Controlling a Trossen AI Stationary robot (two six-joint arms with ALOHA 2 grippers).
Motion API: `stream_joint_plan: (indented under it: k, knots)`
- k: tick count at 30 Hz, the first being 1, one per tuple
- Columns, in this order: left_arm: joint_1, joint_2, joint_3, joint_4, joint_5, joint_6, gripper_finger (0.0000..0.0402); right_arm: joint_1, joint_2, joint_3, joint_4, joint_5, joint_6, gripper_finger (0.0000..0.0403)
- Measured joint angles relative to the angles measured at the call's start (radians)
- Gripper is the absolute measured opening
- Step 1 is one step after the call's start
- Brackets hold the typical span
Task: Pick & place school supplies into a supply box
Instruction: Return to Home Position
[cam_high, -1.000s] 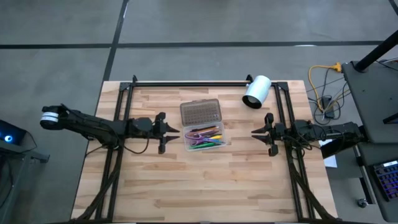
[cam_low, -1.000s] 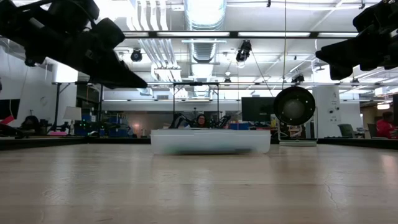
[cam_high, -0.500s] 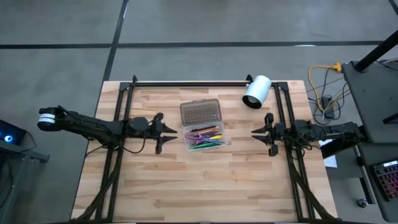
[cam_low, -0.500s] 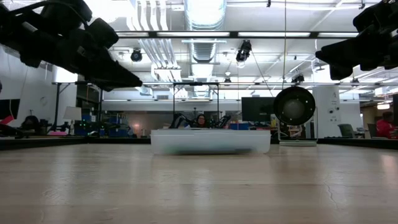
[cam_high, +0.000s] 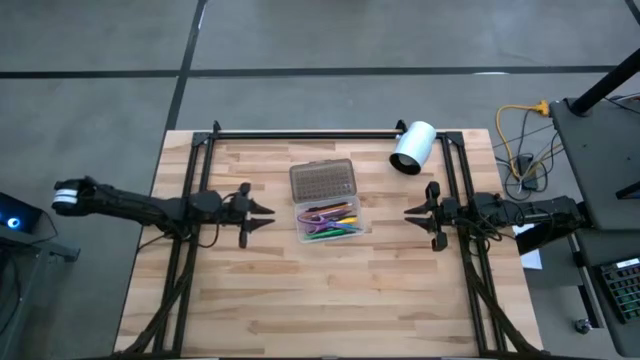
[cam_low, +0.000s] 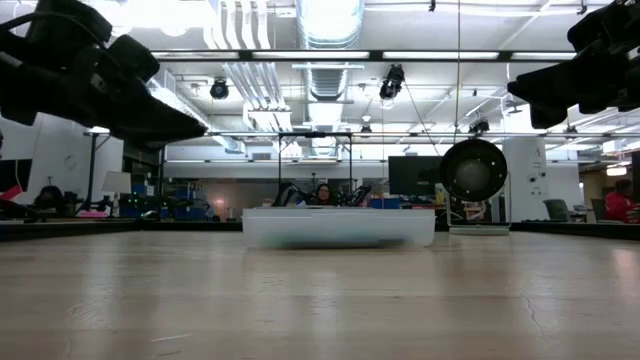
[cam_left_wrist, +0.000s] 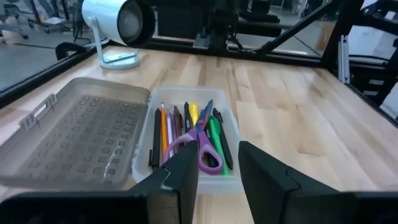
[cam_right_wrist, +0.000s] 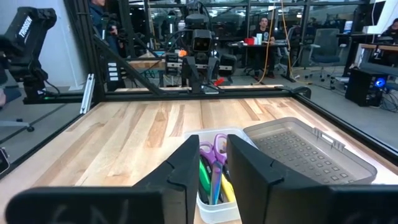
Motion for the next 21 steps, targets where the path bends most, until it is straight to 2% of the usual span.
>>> stream_joint_plan:
  k: [8, 21]
  knots:
    - [0.0, -0.101, -0.053, -0.002, 0.001, -0.021, 0.0099, 0.0, 0.0, 0.0, 0.0, 0.0, 0.0, 0.0082]
    - [0.0, -0.24, -0.077, -0.013, 0.087, -0.022, 0.0099, 0.0, 0.0, 0.0, 0.0, 0.0, 0.0, 0.0069]
